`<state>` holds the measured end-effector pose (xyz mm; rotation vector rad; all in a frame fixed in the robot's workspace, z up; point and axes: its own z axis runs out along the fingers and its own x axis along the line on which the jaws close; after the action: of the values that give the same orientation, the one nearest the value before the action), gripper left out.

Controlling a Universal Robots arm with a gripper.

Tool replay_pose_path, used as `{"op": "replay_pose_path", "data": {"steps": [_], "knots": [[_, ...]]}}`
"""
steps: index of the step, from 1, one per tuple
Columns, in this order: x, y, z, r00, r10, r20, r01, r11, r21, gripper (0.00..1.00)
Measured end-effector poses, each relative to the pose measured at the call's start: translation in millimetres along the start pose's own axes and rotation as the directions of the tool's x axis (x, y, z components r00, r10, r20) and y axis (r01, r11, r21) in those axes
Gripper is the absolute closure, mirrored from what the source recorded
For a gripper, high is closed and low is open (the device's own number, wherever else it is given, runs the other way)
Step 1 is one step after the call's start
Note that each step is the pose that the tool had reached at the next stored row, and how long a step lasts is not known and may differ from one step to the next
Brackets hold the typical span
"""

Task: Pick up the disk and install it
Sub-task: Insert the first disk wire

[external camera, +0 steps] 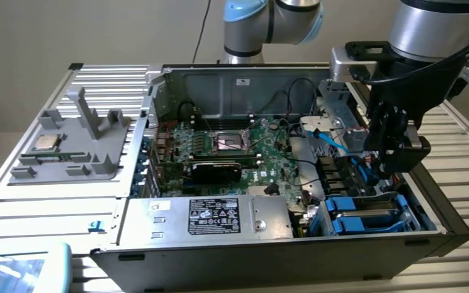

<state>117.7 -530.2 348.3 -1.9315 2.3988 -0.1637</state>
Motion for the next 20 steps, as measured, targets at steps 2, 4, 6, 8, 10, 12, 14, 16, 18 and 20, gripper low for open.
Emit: {"op": "replay_pose_path", "data": {"steps": [2,4,6,8,10,12,14,16,18,20], "knots": [[-0.5,1.3,1.3,1.0000,0.008,0.0003,-0.008,1.0000,0.0046,0.40],[-0.8,2.3,2.7,0.9998,0.018,0.0006,-0.018,0.9998,0.0092,0.40],[-1.0,2.8,4.0,0.9995,0.031,0.0006,-0.031,0.9994,0.0131,0.40],[-1.3,3.4,5.2,0.9991,0.044,0.0005,-0.044,0.9989,0.0171,0.40],[-1.4,4.1,6.6,0.9984,0.056,0.0008,-0.056,0.9982,0.0215,0.40],[-1.7,4.8,8.0,0.9976,0.069,0.0006,-0.069,0.9973,0.0256,0.40],[-1.4,6.2,8.5,0.9967,0.081,-0.0003,-0.081,0.9964,0.0267,0.40],[-0.4,11.0,7.9,0.9966,0.083,0.0006,-0.083,0.9961,0.0299,0.40],[0.1,12.8,7.6,0.9965,0.083,0.0031,-0.083,0.9959,0.0368,0.40],[0.0,12.9,7.7,0.9959,0.091,0.0069,-0.091,0.9948,0.0467,0.40]]}}
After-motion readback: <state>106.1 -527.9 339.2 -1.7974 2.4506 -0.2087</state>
